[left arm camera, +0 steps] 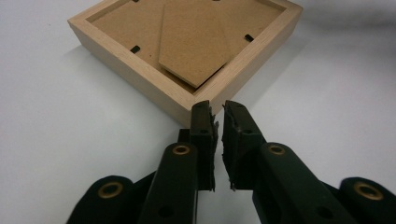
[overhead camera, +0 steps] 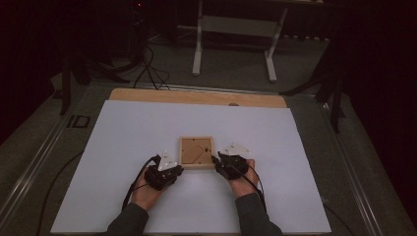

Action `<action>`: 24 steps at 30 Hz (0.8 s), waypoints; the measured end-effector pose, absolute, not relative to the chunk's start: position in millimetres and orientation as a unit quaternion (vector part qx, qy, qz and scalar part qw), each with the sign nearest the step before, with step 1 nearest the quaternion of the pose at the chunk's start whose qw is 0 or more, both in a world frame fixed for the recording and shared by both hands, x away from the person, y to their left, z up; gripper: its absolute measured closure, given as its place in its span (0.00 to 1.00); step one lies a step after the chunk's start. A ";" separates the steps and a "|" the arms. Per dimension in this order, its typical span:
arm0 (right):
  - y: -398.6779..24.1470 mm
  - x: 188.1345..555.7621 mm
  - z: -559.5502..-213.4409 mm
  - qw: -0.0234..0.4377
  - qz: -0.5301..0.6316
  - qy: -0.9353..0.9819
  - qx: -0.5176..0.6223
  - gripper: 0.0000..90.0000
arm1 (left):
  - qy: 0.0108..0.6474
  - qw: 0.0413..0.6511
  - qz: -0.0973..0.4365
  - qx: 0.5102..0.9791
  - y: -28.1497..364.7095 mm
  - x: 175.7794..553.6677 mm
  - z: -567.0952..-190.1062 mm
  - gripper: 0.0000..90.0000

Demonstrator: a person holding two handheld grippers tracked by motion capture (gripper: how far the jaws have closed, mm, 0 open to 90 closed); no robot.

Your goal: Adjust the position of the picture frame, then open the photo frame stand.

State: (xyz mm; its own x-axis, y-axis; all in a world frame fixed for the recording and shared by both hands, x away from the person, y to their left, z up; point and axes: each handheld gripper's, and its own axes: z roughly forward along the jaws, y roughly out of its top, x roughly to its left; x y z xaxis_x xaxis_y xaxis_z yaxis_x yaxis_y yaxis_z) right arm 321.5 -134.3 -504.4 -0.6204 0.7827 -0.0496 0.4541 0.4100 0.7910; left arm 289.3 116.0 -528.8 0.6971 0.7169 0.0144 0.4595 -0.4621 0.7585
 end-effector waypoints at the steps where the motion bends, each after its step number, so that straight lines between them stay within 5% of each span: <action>1: -135.0 320.6 -504.3 0.214 0.387 0.814 0.376 0.75 | 0.351 0.383 0.167 0.838 115.8 289.0 -528.7 0.89; 13: -145.2 308.0 -504.6 0.215 0.393 0.817 0.362 0.78 | 0.344 0.406 0.164 0.831 117.3 283.8 -522.2 0.72; 21: -148.5 307.8 -513.0 0.209 0.393 0.816 0.368 0.99 | 0.351 0.415 0.166 0.823 120.0 281.3 -516.7 0.61; 24: -146.9 308.4 -514.9 0.205 0.395 0.815 0.370 1.00 | 0.356 0.417 0.167 0.819 120.9 280.6 -515.2 0.60</action>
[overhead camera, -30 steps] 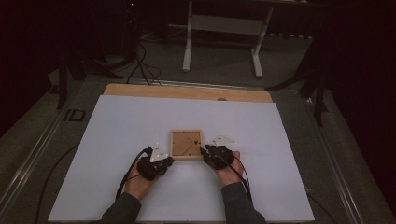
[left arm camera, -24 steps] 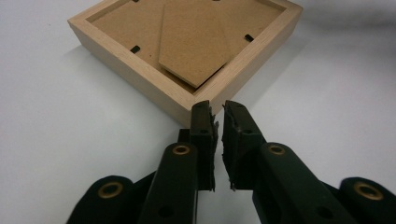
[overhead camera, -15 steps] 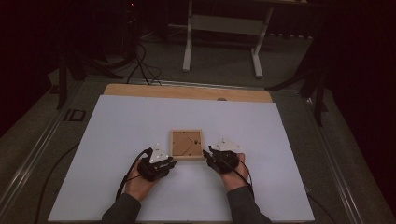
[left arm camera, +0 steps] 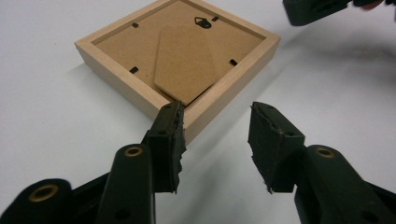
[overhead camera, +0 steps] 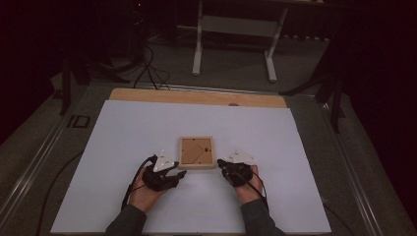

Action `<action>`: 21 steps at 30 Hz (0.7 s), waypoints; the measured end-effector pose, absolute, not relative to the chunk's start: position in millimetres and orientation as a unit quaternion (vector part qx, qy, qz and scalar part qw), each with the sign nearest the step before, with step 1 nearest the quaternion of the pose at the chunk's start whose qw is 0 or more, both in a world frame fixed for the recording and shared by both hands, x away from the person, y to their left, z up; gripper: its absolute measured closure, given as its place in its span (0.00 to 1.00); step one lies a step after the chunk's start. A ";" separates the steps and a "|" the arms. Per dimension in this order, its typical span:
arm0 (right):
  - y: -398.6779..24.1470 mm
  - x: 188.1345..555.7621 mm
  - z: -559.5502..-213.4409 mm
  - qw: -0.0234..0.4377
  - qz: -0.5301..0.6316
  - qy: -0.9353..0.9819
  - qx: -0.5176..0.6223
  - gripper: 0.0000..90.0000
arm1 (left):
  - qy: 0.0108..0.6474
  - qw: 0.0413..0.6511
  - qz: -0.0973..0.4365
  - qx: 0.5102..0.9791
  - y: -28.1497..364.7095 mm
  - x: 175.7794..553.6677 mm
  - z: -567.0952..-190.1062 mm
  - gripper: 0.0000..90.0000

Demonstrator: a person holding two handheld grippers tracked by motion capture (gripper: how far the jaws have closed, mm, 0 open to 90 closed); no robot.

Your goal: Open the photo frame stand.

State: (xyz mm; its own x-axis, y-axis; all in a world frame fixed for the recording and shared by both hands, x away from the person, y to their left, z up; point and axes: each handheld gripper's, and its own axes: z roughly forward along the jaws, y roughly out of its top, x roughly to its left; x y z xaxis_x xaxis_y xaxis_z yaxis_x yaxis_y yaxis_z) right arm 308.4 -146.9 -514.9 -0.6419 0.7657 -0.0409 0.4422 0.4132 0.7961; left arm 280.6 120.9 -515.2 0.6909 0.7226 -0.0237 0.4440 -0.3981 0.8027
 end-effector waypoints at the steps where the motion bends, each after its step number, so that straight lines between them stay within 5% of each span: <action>1: -145.2 308.8 -516.1 0.202 0.394 0.818 0.366 1.00 | 0.356 0.418 0.167 0.819 121.4 280.5 -514.8 0.59; 21: -138.9 309.4 -518.4 0.189 0.419 0.813 0.358 1.00 | 0.370 0.423 0.171 0.809 119.1 296.1 -499.6 0.54</action>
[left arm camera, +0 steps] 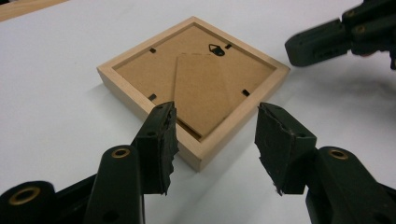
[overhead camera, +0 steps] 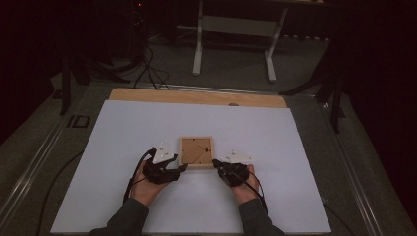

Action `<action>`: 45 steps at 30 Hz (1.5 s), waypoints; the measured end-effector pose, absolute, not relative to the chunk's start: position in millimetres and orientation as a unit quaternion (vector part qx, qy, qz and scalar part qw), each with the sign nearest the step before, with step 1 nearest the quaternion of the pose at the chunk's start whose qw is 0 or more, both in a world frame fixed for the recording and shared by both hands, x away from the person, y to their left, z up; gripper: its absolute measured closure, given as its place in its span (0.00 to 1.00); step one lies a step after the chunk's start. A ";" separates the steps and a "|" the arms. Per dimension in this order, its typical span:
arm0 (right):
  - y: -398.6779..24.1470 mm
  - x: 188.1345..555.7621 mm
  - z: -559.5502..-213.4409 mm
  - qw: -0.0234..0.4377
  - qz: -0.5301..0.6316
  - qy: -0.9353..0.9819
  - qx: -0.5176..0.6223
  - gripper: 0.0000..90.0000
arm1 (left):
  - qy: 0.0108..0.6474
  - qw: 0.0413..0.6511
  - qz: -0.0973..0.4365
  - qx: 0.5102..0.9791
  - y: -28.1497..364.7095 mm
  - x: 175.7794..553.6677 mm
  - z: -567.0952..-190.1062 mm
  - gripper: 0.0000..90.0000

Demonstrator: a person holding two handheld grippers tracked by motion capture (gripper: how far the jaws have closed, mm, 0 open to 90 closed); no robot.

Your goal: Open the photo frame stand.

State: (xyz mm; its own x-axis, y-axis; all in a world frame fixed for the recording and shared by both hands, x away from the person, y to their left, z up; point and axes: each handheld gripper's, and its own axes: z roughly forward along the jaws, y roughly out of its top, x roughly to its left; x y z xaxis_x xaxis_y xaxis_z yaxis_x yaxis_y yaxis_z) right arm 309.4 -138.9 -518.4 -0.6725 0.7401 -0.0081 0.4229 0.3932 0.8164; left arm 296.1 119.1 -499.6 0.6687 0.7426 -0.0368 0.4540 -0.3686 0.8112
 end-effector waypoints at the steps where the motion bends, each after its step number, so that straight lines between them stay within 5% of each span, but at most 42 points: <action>1: -138.3 309.5 -518.9 0.189 0.418 0.813 0.358 1.00 | 0.370 0.423 0.171 0.809 118.7 297.7 -498.8 0.54; 45: -137.8 311.7 -523.7 0.186 0.427 0.805 0.367 1.00 | 0.379 0.354 0.165 0.839 82.4 340.4 -509.1 0.50</action>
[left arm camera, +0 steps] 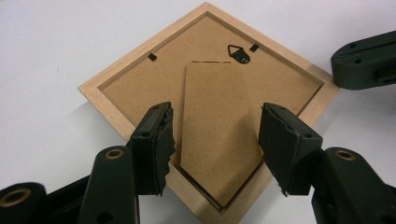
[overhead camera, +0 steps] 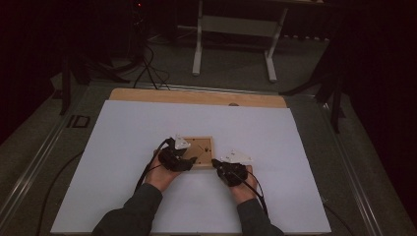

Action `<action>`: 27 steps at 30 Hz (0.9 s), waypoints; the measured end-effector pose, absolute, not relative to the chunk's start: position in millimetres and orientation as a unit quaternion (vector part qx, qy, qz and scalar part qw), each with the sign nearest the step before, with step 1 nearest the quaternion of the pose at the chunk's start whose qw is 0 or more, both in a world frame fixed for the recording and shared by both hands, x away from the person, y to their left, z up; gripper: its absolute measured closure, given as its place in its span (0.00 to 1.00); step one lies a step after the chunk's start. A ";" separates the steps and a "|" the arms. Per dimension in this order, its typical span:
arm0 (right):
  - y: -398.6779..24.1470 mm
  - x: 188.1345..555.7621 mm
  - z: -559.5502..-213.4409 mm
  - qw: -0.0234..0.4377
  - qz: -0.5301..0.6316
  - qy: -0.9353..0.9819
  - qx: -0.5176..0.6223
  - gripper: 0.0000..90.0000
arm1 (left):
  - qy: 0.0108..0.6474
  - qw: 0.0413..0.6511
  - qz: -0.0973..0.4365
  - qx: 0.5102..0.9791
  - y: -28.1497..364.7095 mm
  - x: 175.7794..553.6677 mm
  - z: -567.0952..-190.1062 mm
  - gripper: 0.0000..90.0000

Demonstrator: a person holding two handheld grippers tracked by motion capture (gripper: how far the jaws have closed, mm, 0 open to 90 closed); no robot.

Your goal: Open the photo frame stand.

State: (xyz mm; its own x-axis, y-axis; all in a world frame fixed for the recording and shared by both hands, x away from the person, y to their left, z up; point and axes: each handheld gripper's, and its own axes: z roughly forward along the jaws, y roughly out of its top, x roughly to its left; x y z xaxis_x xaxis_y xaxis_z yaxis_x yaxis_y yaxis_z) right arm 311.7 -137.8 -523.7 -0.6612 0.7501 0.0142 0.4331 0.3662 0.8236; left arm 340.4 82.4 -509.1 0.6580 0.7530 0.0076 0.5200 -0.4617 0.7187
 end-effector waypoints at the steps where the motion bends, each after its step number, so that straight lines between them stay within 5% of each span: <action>1: -137.8 311.7 -523.7 0.186 0.427 0.805 0.367 1.00 | 0.379 0.352 0.165 0.840 81.7 340.2 -509.6 0.51; 27: -137.8 311.8 -523.9 0.185 0.428 0.805 0.367 1.00 | 0.370 0.351 0.184 0.840 75.0 339.3 -495.6 0.56</action>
